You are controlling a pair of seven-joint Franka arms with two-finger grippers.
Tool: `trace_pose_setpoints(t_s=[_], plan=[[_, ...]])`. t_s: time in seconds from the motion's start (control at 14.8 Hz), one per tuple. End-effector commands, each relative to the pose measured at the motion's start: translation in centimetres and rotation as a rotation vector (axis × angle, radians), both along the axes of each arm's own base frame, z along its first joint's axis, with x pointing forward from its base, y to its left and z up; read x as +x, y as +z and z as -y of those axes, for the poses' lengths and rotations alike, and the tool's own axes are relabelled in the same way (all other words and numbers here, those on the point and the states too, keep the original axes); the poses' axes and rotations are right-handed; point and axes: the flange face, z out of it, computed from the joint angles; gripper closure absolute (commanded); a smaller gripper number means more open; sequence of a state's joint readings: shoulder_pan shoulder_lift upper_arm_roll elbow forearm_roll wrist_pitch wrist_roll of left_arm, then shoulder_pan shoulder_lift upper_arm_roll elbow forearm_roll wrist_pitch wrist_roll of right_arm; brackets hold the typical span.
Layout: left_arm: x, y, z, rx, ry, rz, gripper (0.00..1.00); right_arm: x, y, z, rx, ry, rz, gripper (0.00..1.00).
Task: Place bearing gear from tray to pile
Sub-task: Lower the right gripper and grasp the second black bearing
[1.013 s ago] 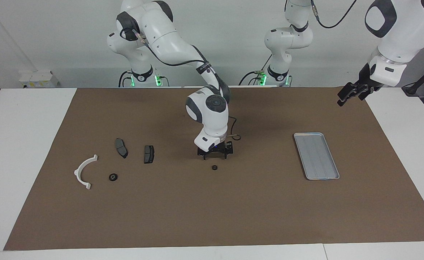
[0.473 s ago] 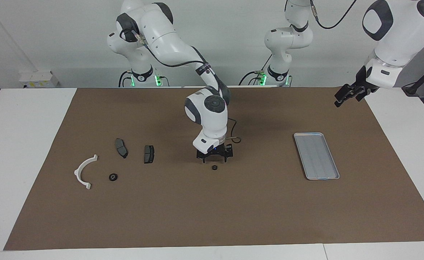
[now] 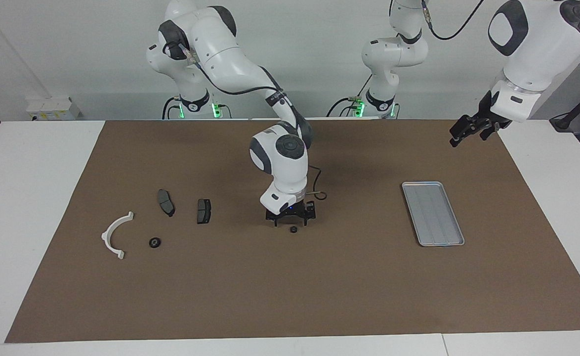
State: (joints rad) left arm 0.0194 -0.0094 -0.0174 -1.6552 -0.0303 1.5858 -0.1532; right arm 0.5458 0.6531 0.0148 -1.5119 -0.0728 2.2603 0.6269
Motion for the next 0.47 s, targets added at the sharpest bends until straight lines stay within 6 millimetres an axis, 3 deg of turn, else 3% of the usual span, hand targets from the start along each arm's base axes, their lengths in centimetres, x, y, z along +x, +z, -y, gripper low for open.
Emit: trace_pose_setpoints(t_s=[0.0, 0.14, 0.41], plan=[[0.0, -0.2, 0.4, -0.017, -0.036, 0.017, 0.0, 0.7, -0.1, -0.2, 0.0, 0.018, 0.023, 0.05], [-0.4, 1.5, 0.7, -0.017, -0.046, 0.017, 0.0, 1.0, 0.1, -0.1, 0.004, 0.011, 0.028, 0.06], [-0.4, 1.9, 2.4, -0.007, -0.08, 0.027, 0.0, 1.2, 0.0, 0.0, 0.007, 0.011, 0.032, 0.11]])
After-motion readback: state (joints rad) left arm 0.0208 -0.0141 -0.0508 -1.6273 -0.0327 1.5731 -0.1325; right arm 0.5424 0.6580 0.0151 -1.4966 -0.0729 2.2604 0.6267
